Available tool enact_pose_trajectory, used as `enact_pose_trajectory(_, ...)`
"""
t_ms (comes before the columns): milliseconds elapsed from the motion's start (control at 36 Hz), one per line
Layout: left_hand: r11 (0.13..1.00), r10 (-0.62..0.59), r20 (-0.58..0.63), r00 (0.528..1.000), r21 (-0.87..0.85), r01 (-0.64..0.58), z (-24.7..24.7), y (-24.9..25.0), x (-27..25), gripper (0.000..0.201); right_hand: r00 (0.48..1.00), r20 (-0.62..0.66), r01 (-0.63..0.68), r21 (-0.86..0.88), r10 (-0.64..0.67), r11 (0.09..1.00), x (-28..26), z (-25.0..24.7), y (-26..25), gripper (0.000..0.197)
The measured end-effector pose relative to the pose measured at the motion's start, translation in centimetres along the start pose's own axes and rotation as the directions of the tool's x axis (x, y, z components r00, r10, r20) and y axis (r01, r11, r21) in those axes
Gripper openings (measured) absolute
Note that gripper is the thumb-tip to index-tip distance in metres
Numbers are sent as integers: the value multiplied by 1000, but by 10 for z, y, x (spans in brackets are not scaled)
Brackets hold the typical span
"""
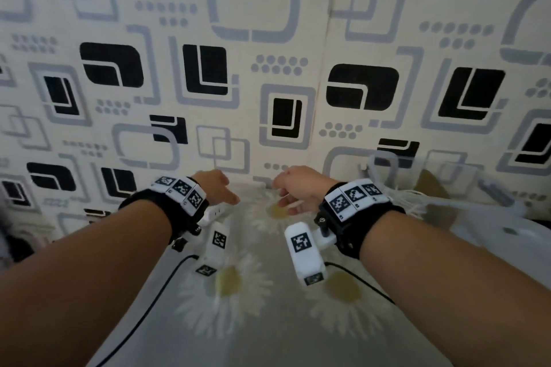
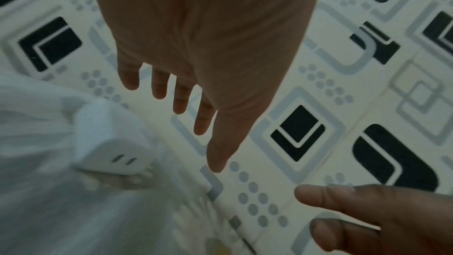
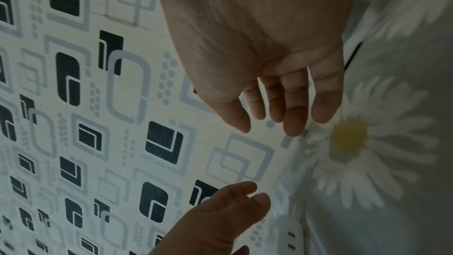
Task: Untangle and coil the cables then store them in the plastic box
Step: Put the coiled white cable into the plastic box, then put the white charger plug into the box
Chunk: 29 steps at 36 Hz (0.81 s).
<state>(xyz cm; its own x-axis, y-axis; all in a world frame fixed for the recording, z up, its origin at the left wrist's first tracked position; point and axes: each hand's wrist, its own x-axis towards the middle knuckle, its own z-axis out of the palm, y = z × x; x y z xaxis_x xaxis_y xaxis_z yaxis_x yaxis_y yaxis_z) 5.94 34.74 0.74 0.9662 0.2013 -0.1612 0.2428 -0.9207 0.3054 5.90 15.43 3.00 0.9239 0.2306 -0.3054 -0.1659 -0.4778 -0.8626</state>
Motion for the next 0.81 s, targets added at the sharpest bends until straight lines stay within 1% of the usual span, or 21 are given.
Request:
enact_pose_trajectory(56,998,-57,-6,998,-7,56,10,-11,3,79,1000,8,-24,23,24,999,4,10,7,18)
enact_pose_trajectory(111,996,-85,-10,996,-11,85,19,-20,6,86,999,12,-37,18,36,999,8,18,15,25)
enact_pose_trajectory(167,996,-94,-19,995,-4,94,26,-26,9,88,999,17,-37,16,36,999,10,23,20,23)
enact_pose_trajectory(222,996,-92,-11,996,0,92,31,-30,12,86,999,20,-40,29,39,999,12,26,24,23)
enact_pose_trajectory(278,998,-63,-13,998,-19,63,35,-33,16,79,999,27,-47,39,46,998,14,28,27,26)
enact_pose_trajectory(389,998,-20,-77,997,-66,15,39,-37,21,61,998,52,-47,45,45,998,16,30,28,27)
enact_pose_trajectory(472,994,2,-89,996,-107,-12,39,-39,22,63,997,66,-35,54,31,998,17,27,31,25)
enact_pose_trajectory(556,982,53,-78,996,-175,-66,37,-36,22,67,997,73,-24,61,20,998,16,24,32,18)
enact_pose_trajectory(639,967,136,-92,986,-206,-152,35,-27,19,69,997,83,-17,69,11,997,15,20,32,10)
enact_pose_trajectory(694,951,200,-121,972,-215,-222,34,-18,14,70,997,80,-7,76,1,997,13,16,31,10)
enact_pose_trajectory(806,905,336,-175,925,-213,-369,34,2,5,72,999,43,22,69,-25,997,12,6,30,15)
